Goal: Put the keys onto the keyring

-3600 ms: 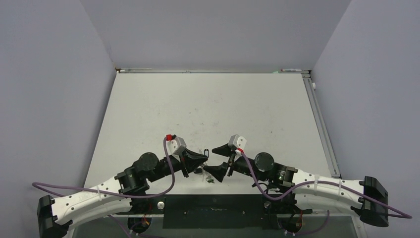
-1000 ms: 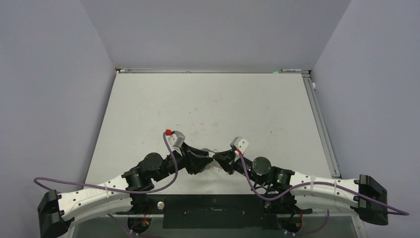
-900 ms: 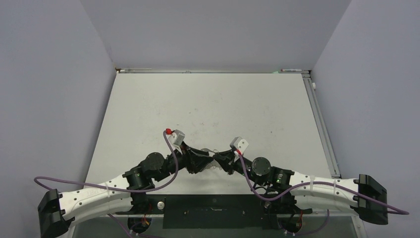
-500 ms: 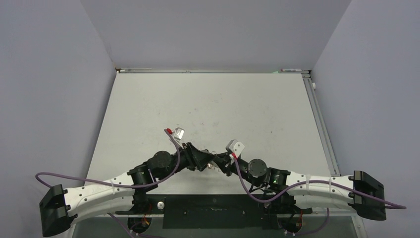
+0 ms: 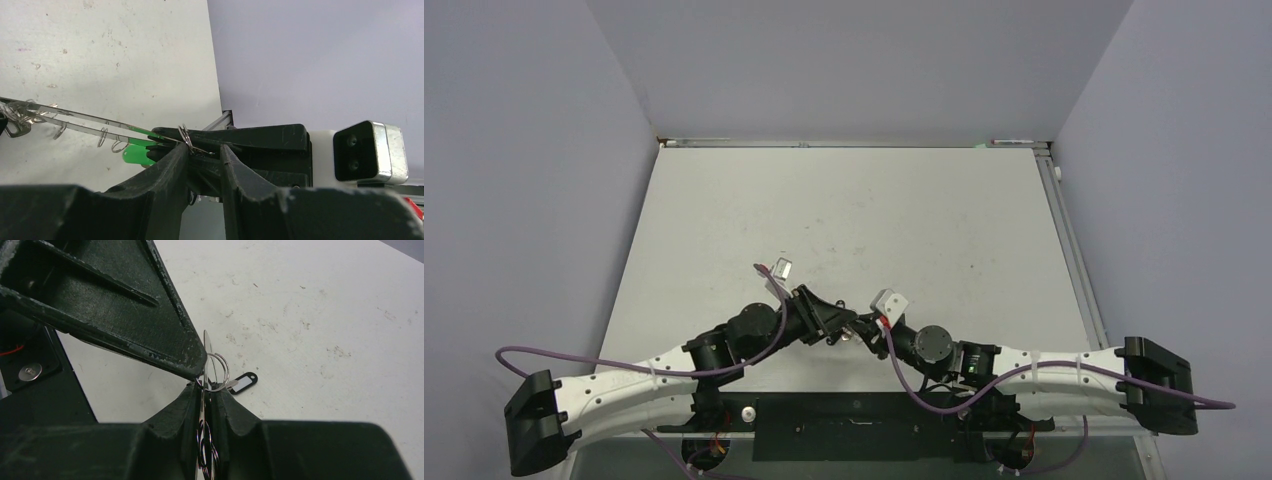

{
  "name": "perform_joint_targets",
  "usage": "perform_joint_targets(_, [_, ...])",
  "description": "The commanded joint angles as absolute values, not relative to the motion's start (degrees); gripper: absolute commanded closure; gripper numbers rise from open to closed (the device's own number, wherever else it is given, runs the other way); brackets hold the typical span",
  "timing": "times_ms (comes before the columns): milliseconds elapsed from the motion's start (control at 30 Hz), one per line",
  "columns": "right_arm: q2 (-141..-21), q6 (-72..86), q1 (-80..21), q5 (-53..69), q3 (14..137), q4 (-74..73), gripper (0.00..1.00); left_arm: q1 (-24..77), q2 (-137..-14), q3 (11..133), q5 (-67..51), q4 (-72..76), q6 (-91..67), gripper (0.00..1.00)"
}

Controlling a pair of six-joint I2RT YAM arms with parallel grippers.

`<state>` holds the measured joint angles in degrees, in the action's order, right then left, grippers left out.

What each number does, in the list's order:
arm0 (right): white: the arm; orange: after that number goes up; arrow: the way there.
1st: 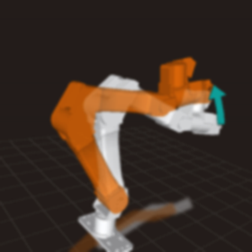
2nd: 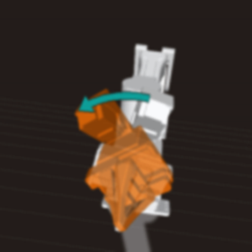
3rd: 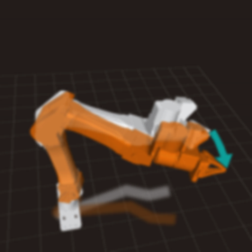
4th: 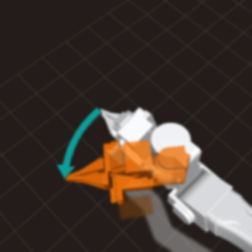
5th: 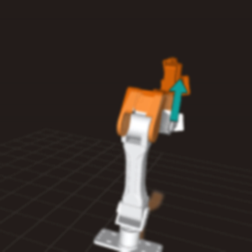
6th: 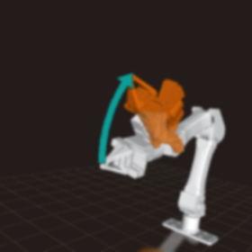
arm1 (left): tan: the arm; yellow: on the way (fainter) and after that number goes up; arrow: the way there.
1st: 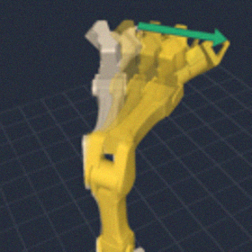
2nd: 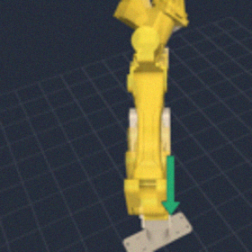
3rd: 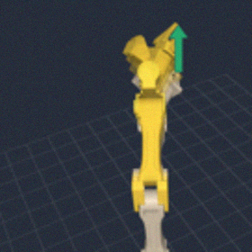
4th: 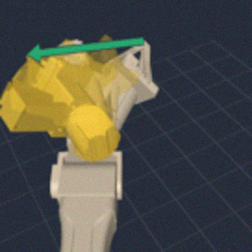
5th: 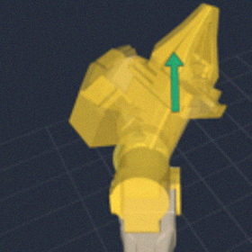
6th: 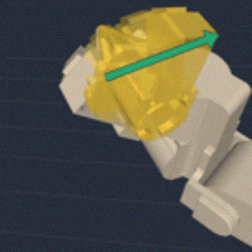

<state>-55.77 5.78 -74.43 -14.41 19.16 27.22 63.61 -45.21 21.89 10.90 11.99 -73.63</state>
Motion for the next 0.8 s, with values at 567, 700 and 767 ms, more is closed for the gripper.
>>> perform_joint_targets(567, [-59.6, 3.0, -77.7, -18.3, 22.7, 34.6, 0.95, 63.7, -43.7, 22.1, 13.0, 5.3, -76.8, 0.8])
perform_joint_targets(700, [-59.9, 2.9, -77.8, -18.3, 22.9, 34.8, 0.95, 63.7, -44.7, 21.9, 13.8, 6.0, -76.0, 0.81])
perform_joint_targets(767, [-60.0, 2.8, -77.9, -18.5, 22.9, 34.8, 0.95, 63.8, -45.0, 21.9, 14.2, 6.5, -75.7, 0.82])
